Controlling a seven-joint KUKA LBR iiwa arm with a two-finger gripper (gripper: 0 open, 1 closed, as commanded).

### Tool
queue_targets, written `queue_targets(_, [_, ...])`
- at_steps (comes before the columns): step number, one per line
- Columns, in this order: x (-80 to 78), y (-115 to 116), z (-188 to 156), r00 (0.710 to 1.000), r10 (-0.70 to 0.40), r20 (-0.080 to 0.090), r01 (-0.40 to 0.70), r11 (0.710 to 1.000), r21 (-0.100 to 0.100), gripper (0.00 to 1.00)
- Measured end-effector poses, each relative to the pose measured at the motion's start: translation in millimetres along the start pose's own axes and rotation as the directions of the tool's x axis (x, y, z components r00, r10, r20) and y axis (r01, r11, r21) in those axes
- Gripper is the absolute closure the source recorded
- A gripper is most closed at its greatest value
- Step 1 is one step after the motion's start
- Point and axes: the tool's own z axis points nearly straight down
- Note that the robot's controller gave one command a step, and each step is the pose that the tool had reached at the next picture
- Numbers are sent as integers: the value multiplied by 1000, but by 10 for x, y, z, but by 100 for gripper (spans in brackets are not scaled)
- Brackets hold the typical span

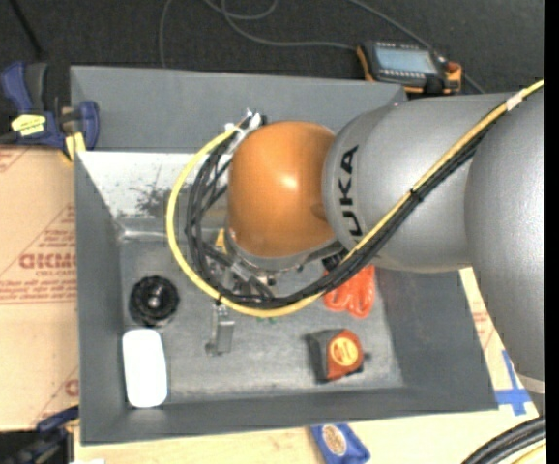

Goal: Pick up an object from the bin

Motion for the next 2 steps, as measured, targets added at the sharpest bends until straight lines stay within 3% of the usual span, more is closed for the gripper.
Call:
queue_targets(1, [-18,-9,-47,1000,5,8,-5,1000,-2,0])
queue_targets(2, [-444,279,442,992,-128,15,128,992,0,0])
